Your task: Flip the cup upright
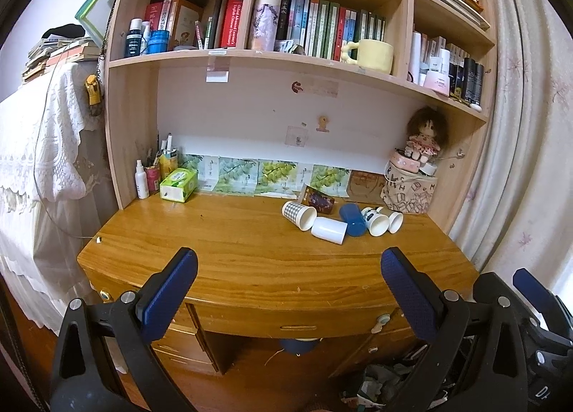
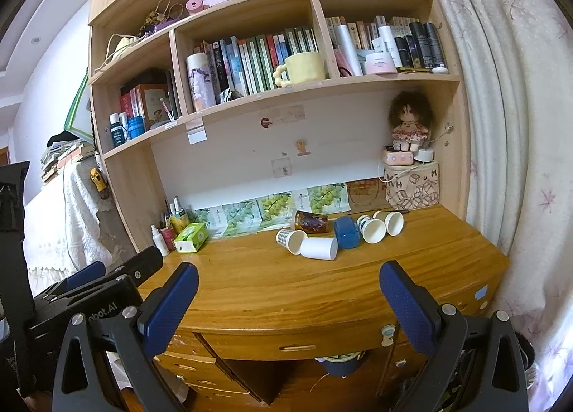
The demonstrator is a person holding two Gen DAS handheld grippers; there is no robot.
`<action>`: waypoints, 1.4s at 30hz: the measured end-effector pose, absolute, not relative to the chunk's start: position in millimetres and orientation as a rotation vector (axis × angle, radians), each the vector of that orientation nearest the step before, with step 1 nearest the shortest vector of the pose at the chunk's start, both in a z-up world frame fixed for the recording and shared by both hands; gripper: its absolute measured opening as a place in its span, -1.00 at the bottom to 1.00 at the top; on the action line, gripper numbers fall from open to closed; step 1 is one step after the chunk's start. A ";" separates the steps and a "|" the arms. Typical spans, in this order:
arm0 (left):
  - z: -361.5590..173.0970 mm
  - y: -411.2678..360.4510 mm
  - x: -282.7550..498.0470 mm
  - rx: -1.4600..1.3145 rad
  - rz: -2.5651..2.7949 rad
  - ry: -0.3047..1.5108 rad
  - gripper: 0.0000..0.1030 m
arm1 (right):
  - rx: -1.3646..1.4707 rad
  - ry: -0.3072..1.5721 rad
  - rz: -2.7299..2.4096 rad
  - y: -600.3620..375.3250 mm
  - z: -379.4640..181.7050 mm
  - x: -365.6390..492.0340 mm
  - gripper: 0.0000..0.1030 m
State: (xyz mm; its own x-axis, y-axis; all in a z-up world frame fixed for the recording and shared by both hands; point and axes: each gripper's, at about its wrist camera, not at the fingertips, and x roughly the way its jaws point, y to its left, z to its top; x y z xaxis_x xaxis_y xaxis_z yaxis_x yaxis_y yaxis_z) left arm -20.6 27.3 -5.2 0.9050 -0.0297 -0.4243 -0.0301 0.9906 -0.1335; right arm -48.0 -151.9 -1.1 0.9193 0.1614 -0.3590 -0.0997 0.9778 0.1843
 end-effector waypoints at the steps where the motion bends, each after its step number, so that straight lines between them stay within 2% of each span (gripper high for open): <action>1: -5.5 27.2 -21.1 -0.137 -0.003 0.442 0.99 | 0.165 0.386 0.134 -151.7 -1.5 -48.8 0.97; 11: -9.2 26.0 -17.9 -0.143 -0.052 0.478 0.99 | 0.185 0.418 0.132 -150.1 -5.8 -58.1 0.97; 22: -19.8 20.7 23.4 -0.163 -0.037 0.532 0.99 | 0.172 0.466 0.121 -153.5 -10.8 -30.3 0.97; 34: -28.8 15.8 126.8 -0.181 0.055 0.583 0.99 | 0.189 0.505 0.183 -174.1 -16.4 77.9 0.97; 42: -36.7 18.1 192.5 -0.245 0.115 0.687 0.99 | 0.183 0.549 0.235 -187.7 -15.9 166.9 0.97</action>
